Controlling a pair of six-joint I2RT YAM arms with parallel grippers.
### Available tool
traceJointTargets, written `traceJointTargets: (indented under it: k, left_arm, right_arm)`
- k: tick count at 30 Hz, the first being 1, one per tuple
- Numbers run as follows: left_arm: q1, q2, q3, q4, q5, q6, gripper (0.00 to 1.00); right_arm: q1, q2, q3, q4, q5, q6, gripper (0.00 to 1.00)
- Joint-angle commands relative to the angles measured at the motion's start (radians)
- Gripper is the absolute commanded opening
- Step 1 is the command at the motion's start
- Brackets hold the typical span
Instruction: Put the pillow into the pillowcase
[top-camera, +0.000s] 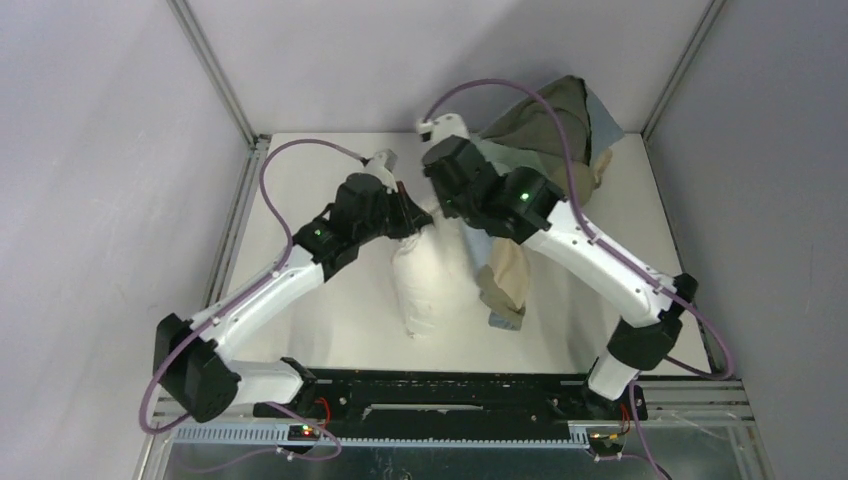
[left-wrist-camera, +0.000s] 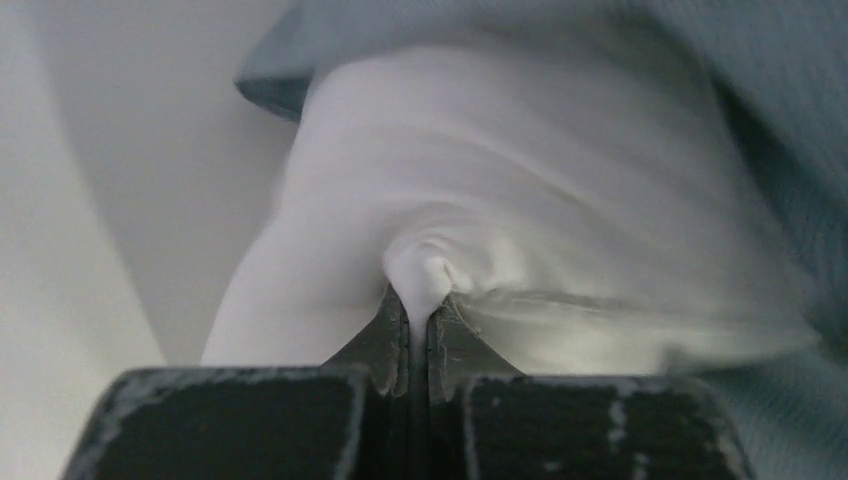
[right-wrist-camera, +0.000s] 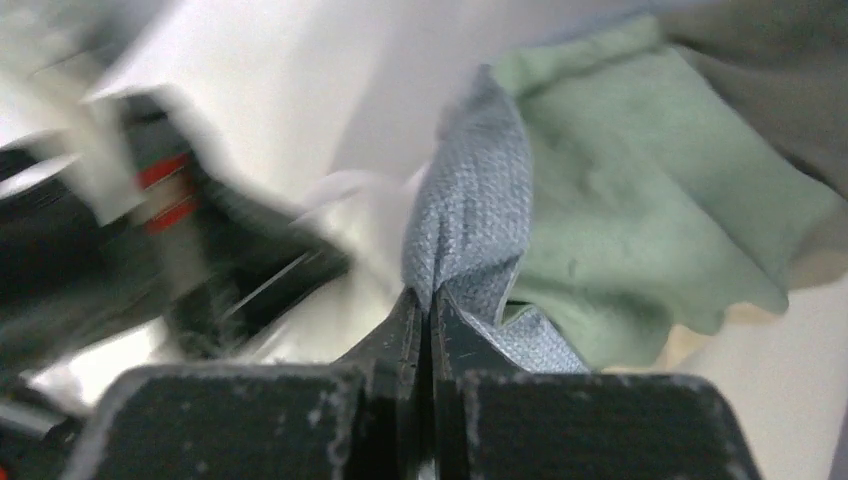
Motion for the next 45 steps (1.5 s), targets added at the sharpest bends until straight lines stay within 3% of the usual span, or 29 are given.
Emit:
traceJointTargets:
  k: [1, 5, 9, 10, 13, 15, 16, 22, 28, 34, 36, 38, 40, 41, 44, 45]
  left_arm:
    - [0.148, 0.150, -0.037, 0.086, 0.009, -0.090, 0.00]
    - [0.204, 0.254, 0.051, 0.107, 0.049, -0.118, 0.00]
    - [0.233, 0.318, 0.098, 0.097, 0.052, -0.112, 0.00]
    - [0.240, 0.332, 0.107, 0.096, 0.058, -0.107, 0.00]
    - [0.264, 0.361, 0.133, 0.080, 0.064, -0.083, 0.00]
    - [0.282, 0.369, 0.140, 0.077, 0.071, -0.069, 0.00]
    - [0.291, 0.372, 0.146, 0.070, 0.072, -0.062, 0.00]
    - [0.331, 0.382, 0.184, 0.024, 0.074, -0.020, 0.00]
    - [0.349, 0.396, 0.202, -0.002, 0.084, -0.001, 0.00]
    - [0.369, 0.400, 0.215, -0.016, 0.098, 0.013, 0.00]
    - [0.371, 0.399, 0.220, -0.025, 0.095, 0.018, 0.00]
    - [0.373, 0.396, 0.221, -0.028, 0.092, 0.021, 0.00]
    - [0.374, 0.400, 0.219, -0.027, 0.089, 0.021, 0.00]
    - [0.373, 0.404, 0.217, -0.025, 0.089, 0.019, 0.00]
    - [0.370, 0.420, 0.202, 0.022, 0.098, -0.010, 0.00]
    - [0.365, 0.420, 0.185, 0.060, 0.101, -0.029, 0.00]
  right_arm:
    - [0.208, 0.097, 0.240, 0.006, -0.120, 0.006, 0.00]
    - [0.212, 0.183, 0.208, 0.039, -0.224, 0.061, 0.00]
    - [0.116, 0.162, 0.109, 0.109, -0.273, 0.059, 0.03]
    - [0.094, 0.154, 0.097, 0.111, -0.271, 0.054, 0.13]
    - [0.052, 0.097, 0.026, 0.122, -0.219, 0.023, 0.63]
    - [0.037, 0.039, -0.061, 0.151, -0.189, -0.003, 0.85]
    - [0.033, 0.003, -0.118, 0.172, -0.174, -0.021, 0.91]
    - [0.028, -0.205, -0.536, 0.357, -0.158, -0.142, 0.98]
    - [0.047, -0.293, -0.768, 0.435, -0.171, -0.234, 0.99]
    - [0.081, -0.293, -0.855, 0.464, -0.160, -0.248, 0.98]
    - [0.061, -0.257, -0.853, 0.461, -0.065, -0.239, 0.90]
    - [0.034, -0.238, -0.817, 0.422, -0.006, -0.205, 0.74]
    - [0.027, -0.248, -0.757, 0.409, 0.010, -0.186, 0.46]
    - [0.036, -0.253, -0.711, 0.395, 0.006, -0.179, 0.37]
    - [0.092, -0.201, -0.468, 0.314, -0.092, -0.130, 0.06]
    - [0.122, -0.162, -0.368, 0.281, -0.154, -0.109, 0.00]
